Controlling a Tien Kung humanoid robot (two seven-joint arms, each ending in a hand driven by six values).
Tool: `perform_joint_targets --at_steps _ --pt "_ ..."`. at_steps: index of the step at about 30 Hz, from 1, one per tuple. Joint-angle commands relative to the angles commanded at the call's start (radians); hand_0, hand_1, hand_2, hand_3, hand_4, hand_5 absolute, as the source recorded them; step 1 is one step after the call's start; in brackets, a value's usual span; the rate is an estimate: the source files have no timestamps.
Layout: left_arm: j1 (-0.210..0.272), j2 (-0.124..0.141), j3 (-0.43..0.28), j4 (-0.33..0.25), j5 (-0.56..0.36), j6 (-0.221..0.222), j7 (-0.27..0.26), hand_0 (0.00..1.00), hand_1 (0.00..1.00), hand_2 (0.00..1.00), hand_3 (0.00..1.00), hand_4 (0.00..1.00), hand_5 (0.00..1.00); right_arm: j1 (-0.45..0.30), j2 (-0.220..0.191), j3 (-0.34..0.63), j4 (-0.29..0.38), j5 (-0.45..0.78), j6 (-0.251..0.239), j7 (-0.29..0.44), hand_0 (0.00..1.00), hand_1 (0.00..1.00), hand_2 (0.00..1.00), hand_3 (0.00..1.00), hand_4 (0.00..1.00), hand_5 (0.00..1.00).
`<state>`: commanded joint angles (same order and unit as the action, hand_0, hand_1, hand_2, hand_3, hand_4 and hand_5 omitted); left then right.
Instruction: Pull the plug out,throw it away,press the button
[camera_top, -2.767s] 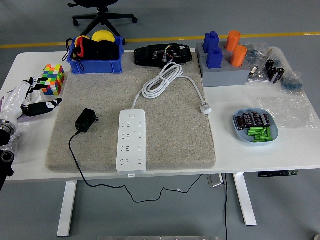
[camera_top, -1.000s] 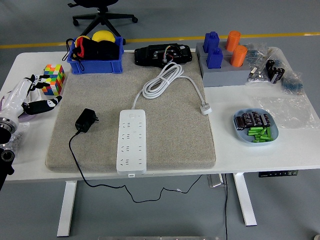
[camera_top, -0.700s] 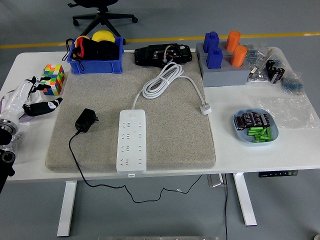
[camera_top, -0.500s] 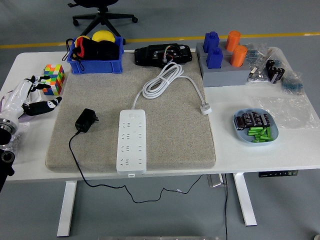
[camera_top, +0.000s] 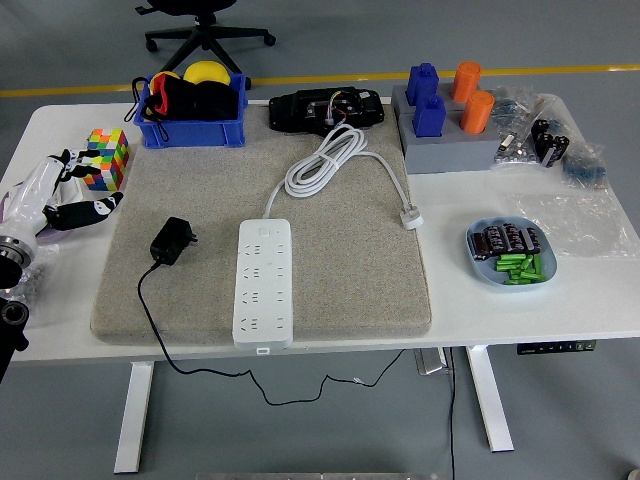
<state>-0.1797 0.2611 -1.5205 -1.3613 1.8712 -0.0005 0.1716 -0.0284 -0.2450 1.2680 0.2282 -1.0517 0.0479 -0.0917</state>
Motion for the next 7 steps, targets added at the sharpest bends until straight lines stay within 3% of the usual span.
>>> perform_joint_targets --at_steps 7 --pt "0.000 -0.001 0.000 0.000 0.000 0.000 0.000 0.814 0.788 0.725 0.811 0.780 0.181 0.000 0.000 0.000 0.000 0.000 0.000 0.000 0.729 0.680 0.662 0.635 0.744 0.601"
